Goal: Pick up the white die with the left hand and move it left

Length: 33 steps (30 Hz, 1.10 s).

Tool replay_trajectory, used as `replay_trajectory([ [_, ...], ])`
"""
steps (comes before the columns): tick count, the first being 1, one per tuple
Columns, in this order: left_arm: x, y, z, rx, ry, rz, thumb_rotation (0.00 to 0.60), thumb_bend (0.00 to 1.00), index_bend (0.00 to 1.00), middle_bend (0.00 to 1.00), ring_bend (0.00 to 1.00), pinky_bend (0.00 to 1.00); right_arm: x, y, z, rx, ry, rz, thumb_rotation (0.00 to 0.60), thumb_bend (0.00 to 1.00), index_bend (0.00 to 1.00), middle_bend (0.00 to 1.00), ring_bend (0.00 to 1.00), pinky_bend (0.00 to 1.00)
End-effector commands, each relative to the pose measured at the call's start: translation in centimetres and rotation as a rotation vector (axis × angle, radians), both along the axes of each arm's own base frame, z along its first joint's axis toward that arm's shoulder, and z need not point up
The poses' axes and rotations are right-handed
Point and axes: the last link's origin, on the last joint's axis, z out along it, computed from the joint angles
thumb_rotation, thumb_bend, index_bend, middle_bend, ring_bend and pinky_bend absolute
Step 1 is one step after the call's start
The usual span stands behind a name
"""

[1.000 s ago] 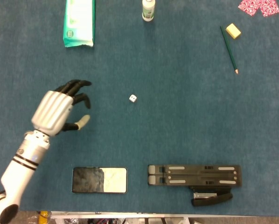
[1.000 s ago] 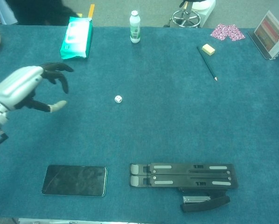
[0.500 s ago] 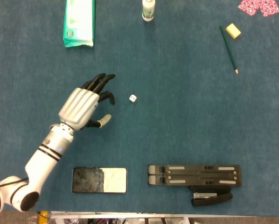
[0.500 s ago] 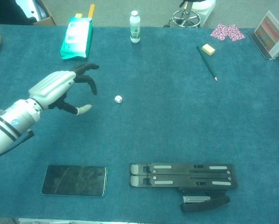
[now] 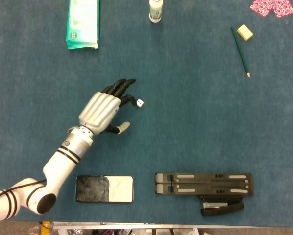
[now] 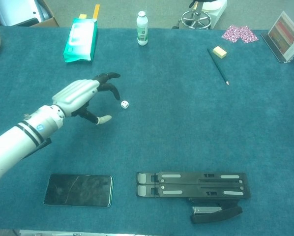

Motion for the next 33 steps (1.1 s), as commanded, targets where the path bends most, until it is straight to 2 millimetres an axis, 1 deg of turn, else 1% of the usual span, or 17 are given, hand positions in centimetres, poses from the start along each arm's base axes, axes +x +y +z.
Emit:
replay_trajectory([
  [1, 0.3, 0.5, -0.6, 0.0, 0.01, 0.004, 0.6, 0.26, 0.35, 0.04, 0.01, 0.19, -0.1, 0.0, 0.0, 0.001, -0.001, -0.003, 0.6, 0.0, 0.4, 0.31, 0.26, 0.31],
  [12, 0.5, 2.0, -2.0, 0.003, 0.053, 0.036, 0.6, 0.26, 0.36, 0.03, 0.01, 0.19, -0.3, 0.0, 0.0, 0.003, -0.008, -0.007, 0.6, 0.0, 0.4, 0.31, 0.26, 0.31],
  [23, 0.6, 2.9, -2.5, -0.013, 0.076, 0.031, 0.6, 0.26, 0.36, 0.03, 0.01, 0.19, -0.5, 0.0, -0.3, 0.013, -0.012, -0.016, 0.6, 0.0, 0.4, 0.31, 0.26, 0.31],
  [33, 1.5, 3.4, -3.0, -0.008, 0.088, 0.033, 0.6, 0.26, 0.37, 0.04, 0.01, 0.19, -0.7, 0.0, -0.5, 0.022, -0.017, -0.023, 0.6, 0.0, 0.4, 0.31, 0.26, 0.31],
])
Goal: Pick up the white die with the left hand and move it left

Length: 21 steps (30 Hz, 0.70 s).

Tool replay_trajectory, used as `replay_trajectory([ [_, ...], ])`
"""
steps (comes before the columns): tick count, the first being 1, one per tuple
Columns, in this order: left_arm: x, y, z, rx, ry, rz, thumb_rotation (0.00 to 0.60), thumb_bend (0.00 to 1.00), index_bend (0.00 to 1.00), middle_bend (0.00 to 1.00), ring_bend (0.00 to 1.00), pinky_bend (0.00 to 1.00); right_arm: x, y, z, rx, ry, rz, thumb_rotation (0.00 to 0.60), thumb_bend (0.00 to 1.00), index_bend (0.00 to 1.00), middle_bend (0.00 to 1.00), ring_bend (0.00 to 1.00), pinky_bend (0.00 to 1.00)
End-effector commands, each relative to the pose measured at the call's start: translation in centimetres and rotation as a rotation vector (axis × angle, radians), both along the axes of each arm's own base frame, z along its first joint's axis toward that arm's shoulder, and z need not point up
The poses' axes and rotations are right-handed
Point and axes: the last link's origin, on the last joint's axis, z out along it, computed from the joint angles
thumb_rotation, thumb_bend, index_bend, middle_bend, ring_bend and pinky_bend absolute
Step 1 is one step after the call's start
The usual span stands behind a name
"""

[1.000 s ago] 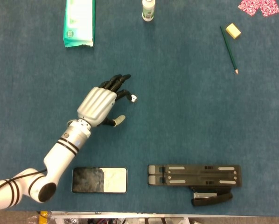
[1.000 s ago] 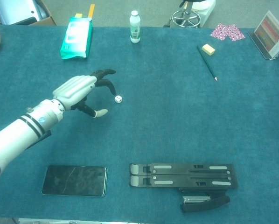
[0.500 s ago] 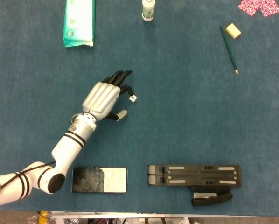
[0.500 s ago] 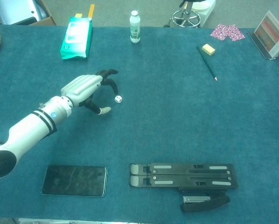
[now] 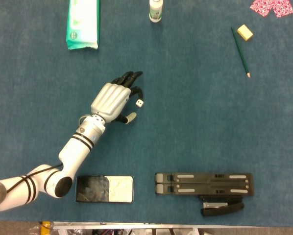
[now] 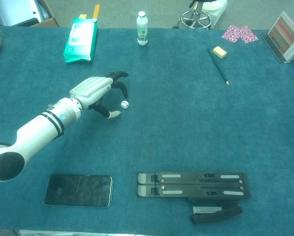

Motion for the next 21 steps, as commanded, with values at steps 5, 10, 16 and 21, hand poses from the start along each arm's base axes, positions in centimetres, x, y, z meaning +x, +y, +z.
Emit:
replay_trajectory([
  [5, 0.6, 0.0, -0.3, 0.02, 0.022, 0.029, 0.6, 0.26, 0.38, 0.04, 0.01, 0.19, -0.1, 0.1, 0.1, -0.002, -0.002, -0.005, 0.6, 0.0, 0.4, 0.31, 0.26, 0.31],
  [10, 1.0, 0.0, -0.4, 0.036, 0.025, 0.052, 0.6, 0.26, 0.38, 0.04, 0.01, 0.19, -0.4, 0.2, 0.0, 0.0, -0.005, -0.012, 0.6, 0.0, 0.4, 0.31, 0.26, 0.31],
  [16, 1.5, 0.1, -0.5, 0.024, 0.0, 0.032, 0.6, 0.26, 0.39, 0.04, 0.01, 0.19, -0.5, 0.2, -0.2, 0.004, -0.008, -0.016, 0.6, 0.0, 0.4, 0.31, 0.26, 0.31],
  [21, 2.2, 0.0, -0.6, -0.009, -0.05, -0.045, 0.6, 0.26, 0.4, 0.05, 0.01, 0.19, -0.6, 0.1, -0.3, 0.007, -0.009, -0.018, 0.6, 0.0, 0.4, 0.31, 0.26, 0.31],
])
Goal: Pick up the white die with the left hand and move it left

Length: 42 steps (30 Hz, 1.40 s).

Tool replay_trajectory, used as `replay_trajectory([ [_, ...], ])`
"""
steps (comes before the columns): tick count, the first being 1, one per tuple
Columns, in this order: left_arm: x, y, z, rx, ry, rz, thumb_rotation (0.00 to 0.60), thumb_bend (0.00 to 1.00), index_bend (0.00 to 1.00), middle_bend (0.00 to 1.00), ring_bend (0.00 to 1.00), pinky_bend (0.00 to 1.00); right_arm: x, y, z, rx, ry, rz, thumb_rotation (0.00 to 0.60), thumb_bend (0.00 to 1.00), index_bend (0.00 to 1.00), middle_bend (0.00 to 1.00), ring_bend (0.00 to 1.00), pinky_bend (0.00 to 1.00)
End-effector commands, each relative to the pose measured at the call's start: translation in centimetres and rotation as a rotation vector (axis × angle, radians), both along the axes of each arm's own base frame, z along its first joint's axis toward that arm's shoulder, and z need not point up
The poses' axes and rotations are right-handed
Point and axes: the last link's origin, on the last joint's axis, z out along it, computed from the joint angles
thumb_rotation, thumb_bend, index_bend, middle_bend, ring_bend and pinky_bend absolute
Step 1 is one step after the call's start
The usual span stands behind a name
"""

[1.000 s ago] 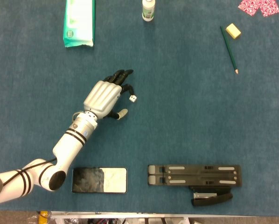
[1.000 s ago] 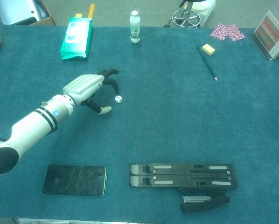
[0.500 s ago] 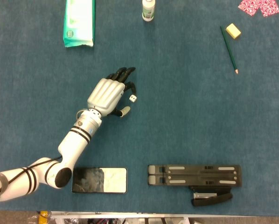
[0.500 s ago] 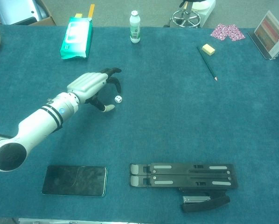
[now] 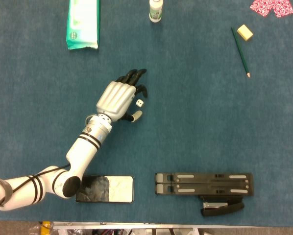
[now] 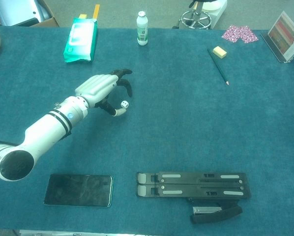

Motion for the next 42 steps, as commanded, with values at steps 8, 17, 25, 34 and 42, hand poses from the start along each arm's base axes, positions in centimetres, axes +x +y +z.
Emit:
replay_trajectory([
  [8, 0.3, 0.5, -0.5, -0.057, -0.079, -0.154, 0.6, 0.26, 0.41, 0.06, 0.01, 0.19, -0.1, 0.1, -0.1, 0.002, 0.0, -0.005, 0.6, 0.0, 0.4, 0.31, 0.26, 0.31],
  [17, -0.6, 1.7, -1.2, -0.051, -0.074, -0.22, 0.6, 0.26, 0.41, 0.06, 0.01, 0.19, -0.2, 0.2, -0.2, 0.006, -0.002, -0.015, 0.6, 0.0, 0.4, 0.31, 0.26, 0.31],
  [25, -1.2, 2.1, -1.0, -0.042, -0.038, -0.277, 0.6, 0.26, 0.37, 0.06, 0.01, 0.19, -0.4, 0.2, -0.3, 0.01, -0.005, -0.022, 0.6, 0.0, 0.4, 0.31, 0.26, 0.31],
  [34, -1.6, 2.3, -1.2, -0.033, 0.014, -0.33, 0.6, 0.26, 0.38, 0.06, 0.01, 0.19, -0.5, 0.2, -0.4, 0.015, -0.008, -0.024, 0.6, 0.0, 0.4, 0.31, 0.26, 0.31],
  [42, -1.9, 2.8, -1.3, -0.028, 0.046, -0.33, 0.6, 0.26, 0.38, 0.06, 0.02, 0.19, -0.6, 0.2, -0.4, 0.017, -0.011, -0.028, 0.6, 0.0, 0.4, 0.31, 0.26, 0.31],
])
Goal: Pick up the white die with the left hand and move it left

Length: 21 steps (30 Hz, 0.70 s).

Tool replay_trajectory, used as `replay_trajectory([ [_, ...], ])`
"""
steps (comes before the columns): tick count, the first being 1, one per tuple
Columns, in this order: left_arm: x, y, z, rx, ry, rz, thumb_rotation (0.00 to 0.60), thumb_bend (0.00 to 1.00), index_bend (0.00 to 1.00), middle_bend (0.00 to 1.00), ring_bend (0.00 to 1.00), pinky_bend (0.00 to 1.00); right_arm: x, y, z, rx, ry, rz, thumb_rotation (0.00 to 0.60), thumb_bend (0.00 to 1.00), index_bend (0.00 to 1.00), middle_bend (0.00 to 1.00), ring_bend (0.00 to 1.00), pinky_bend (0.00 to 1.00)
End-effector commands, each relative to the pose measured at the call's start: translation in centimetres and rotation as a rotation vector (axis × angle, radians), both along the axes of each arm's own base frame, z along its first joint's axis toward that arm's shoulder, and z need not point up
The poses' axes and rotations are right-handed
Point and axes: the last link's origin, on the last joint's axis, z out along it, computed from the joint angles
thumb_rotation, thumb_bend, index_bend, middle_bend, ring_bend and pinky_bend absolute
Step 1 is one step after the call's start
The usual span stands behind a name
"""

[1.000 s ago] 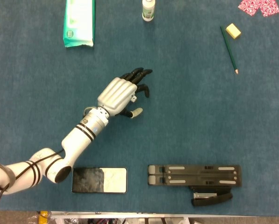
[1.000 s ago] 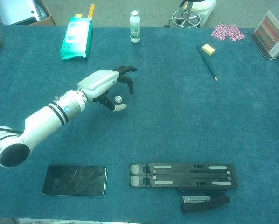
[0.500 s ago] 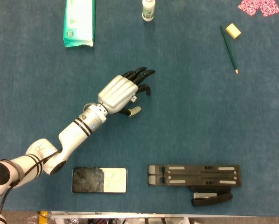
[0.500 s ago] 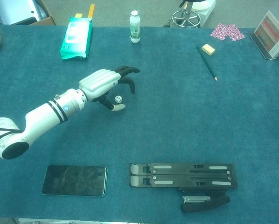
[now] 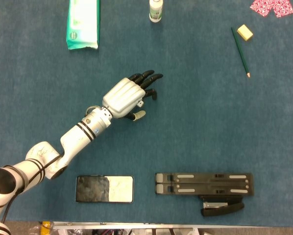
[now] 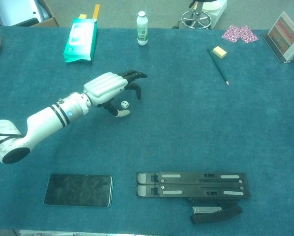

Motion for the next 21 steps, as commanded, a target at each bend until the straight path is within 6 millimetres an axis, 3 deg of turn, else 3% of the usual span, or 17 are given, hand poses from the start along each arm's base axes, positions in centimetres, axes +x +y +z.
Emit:
replay_trajectory([
  [1, -0.1, 0.2, -0.1, 0.001, 0.013, 0.003, 0.6, 0.26, 0.38, 0.06, 0.02, 0.19, -0.1, 0.0, 0.0, 0.001, -0.001, -0.002, 0.6, 0.0, 0.4, 0.31, 0.26, 0.31],
  [21, -0.7, 1.1, 0.4, 0.027, 0.051, 0.012, 0.6, 0.27, 0.44, 0.08, 0.02, 0.19, -0.4, 0.1, -0.3, 0.01, -0.007, -0.014, 0.6, 0.0, 0.4, 0.31, 0.26, 0.31],
])
